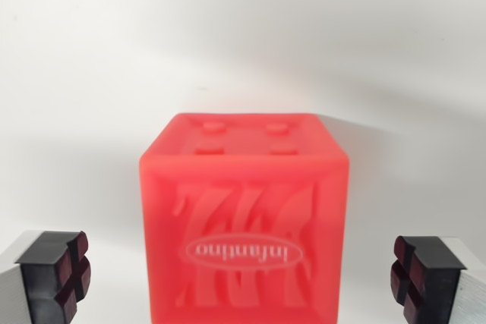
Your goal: Destack cube
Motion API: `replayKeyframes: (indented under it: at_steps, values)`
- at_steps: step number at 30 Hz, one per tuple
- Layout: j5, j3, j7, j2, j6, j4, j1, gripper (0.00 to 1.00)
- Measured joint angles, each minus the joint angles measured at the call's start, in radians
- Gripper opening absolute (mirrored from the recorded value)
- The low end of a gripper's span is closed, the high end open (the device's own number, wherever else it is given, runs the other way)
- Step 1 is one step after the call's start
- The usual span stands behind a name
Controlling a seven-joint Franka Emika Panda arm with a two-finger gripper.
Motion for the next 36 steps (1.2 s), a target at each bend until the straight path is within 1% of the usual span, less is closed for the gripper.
replayKeyframes:
  at_steps: [7,14,19,29,36]
  values:
    - [0.002,0.001,-0.001,-0.073,-0.058,-0.013,0.000,1.00]
    - [0.004,0.001,-0.003,-0.155,-0.128,-0.024,0.000,1.00]
    - [0.006,0.001,-0.004,-0.222,-0.191,-0.027,0.000,1.00]
    - [0.008,0.001,-0.006,-0.344,-0.315,-0.025,0.000,1.00]
    - [0.009,0.001,-0.007,-0.428,-0.415,-0.008,0.000,1.00]
